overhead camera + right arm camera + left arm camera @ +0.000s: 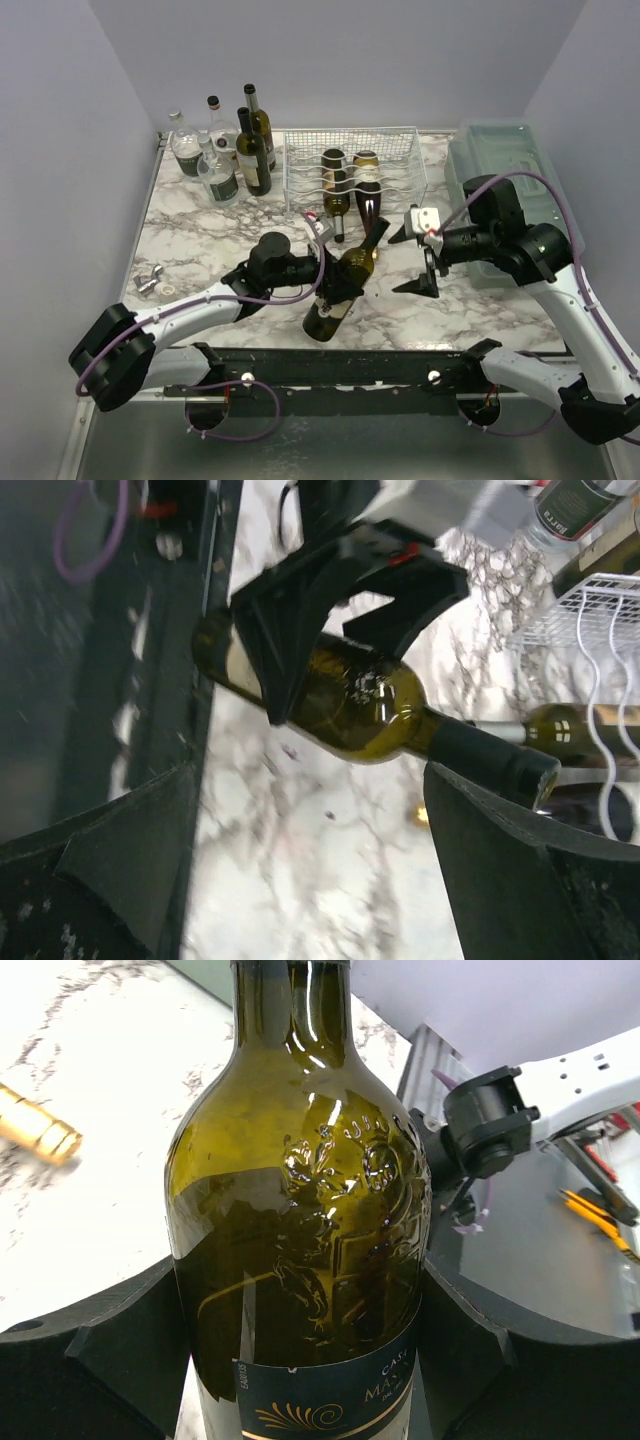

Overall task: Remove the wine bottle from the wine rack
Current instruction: Pick up the wine bottle from the wine rack.

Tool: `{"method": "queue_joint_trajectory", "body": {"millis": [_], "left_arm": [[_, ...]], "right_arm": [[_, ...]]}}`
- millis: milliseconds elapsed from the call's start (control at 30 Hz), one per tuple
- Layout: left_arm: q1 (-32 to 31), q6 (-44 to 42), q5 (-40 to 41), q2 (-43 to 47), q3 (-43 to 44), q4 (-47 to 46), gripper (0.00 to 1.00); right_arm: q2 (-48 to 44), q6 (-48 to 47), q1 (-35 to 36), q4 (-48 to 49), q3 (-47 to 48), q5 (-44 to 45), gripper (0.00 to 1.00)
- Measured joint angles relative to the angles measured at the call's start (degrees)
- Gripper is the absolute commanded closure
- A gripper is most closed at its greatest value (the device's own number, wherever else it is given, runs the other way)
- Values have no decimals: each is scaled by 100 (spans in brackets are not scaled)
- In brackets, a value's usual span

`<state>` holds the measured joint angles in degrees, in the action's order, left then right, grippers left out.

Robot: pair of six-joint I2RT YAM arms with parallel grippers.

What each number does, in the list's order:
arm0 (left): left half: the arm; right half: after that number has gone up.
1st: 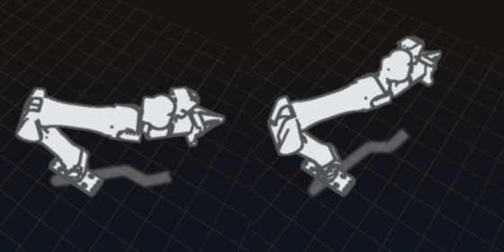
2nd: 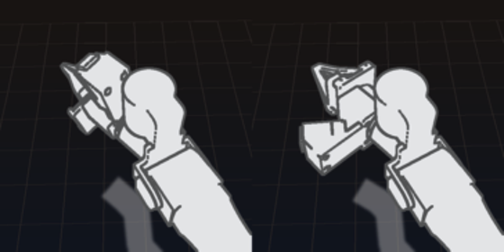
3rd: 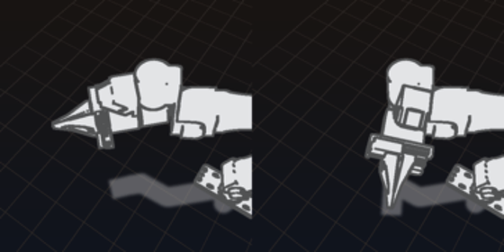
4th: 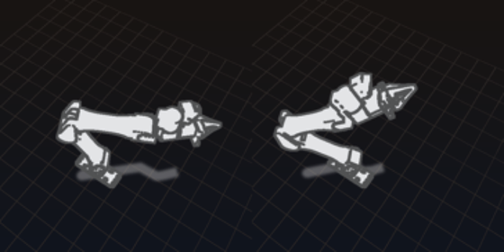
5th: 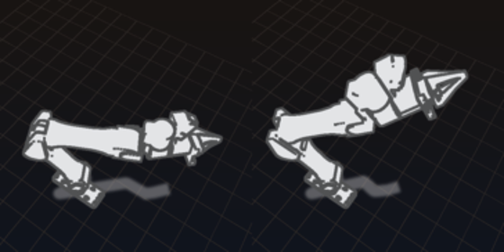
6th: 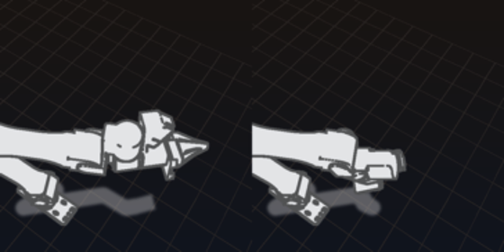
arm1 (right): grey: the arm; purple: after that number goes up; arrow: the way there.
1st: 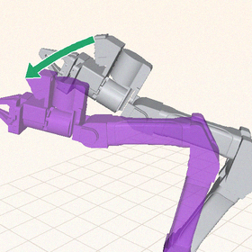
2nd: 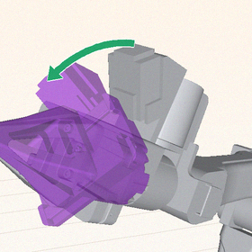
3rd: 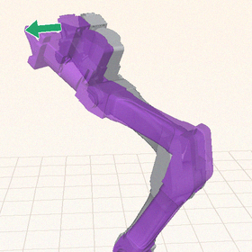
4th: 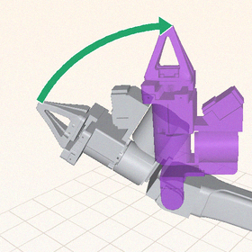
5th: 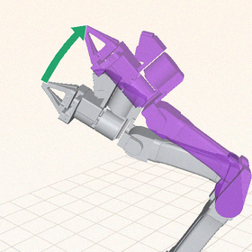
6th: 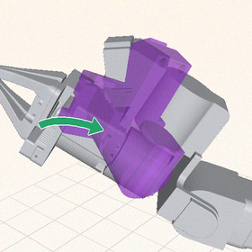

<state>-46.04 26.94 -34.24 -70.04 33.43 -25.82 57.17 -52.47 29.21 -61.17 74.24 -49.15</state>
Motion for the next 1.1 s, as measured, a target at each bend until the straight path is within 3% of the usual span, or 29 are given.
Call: {"method": "queue_joint_trajectory", "body": {"millis": [233, 467, 667, 967, 1100], "left_arm": [[-179, -341, 914, 885, -730, -210, 100], [-645, -667, 1851, 1410, -1086, -442, 100], [-1132, -911, 2608, 1438, -1152, -756, 100], [-1523, -1113, 3624, 1193, -1154, -1368, 100], [-1635, -1174, 3886, 994, -1150, -1554, 100]], "right_arm": [[57, 3565, -17, 1816, -7, -122, 2], [101, 5829, -109, 2865, -376, 492, 5], [380, 6867, -118, 3401, -463, 973, 5], [743, 7591, -118, 4103, -901, 1005, 7], [767, 7659, -79, 4430, -1027, 990, 22]]}}
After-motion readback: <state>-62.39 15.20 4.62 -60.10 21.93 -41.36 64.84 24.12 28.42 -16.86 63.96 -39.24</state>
